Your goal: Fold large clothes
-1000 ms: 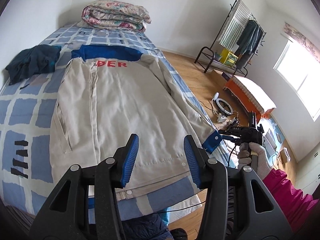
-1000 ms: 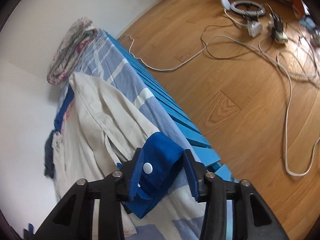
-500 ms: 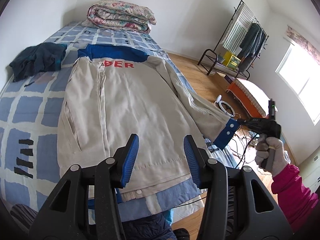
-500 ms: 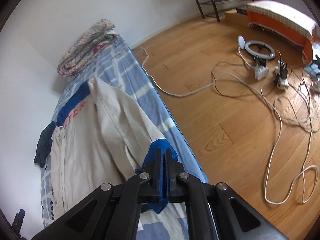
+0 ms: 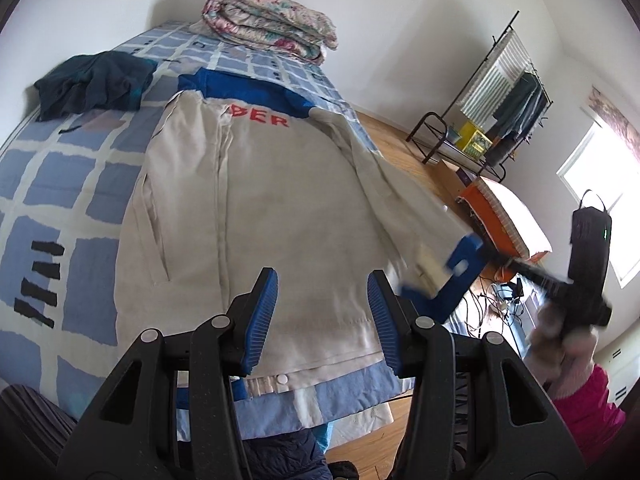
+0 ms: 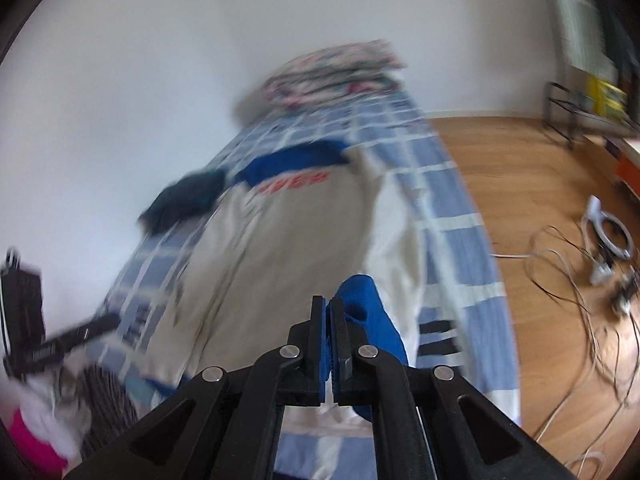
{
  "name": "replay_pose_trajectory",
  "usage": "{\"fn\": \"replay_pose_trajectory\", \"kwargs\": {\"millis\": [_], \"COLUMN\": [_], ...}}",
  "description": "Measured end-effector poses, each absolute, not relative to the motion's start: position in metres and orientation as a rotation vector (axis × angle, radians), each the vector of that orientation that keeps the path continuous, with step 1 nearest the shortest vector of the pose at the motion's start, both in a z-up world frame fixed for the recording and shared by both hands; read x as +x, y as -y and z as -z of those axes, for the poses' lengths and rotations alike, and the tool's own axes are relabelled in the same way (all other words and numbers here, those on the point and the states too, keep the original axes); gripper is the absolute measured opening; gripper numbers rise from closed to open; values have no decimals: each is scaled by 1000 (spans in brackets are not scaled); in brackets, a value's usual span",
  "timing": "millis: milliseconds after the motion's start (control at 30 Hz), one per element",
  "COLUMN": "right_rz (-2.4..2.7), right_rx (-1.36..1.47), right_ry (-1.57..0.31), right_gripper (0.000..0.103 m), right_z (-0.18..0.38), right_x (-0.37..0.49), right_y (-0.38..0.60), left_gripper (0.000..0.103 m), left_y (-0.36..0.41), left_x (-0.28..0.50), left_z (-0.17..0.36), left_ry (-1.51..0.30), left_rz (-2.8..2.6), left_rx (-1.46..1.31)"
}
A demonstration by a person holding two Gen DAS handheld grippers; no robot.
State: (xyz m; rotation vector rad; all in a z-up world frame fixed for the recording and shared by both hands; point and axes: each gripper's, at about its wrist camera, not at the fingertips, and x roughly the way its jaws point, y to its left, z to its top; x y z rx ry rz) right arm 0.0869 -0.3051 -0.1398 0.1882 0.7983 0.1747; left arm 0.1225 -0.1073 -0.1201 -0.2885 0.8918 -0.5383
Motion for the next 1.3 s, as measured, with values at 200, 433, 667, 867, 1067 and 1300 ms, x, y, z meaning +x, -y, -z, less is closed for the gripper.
{"fn": "replay_pose_trajectory", "kwargs": {"millis": [200,433,667,867,1067,1300], "right_rz": [-321,-368,-279,-203,-144,-90], "right_rx": [0,137,251,345,363,435], "right_ry": [-1000,-1019,-931,-883,-862,-914], "right_gripper": [0,35,35,46,55,56], "right_z": [213,213,169,144,138,164], "right_x": [93,91,116,178,251,344], "right_y": [228,256,317,359,373,381], "left_gripper": [48,48,53,54,54,7], "left_y": [102,116,157,180,201,208], "left_x": [127,136,155,177,178,183], "left_z": [136,166,212,255,271,281], "left_ry": [-925,-1013,-1144,-1229,-1244,-1248], "left_rz": [514,581,699,698,746,782], "left_rx": [-306,-379,-518,-596,-571,-574]}}
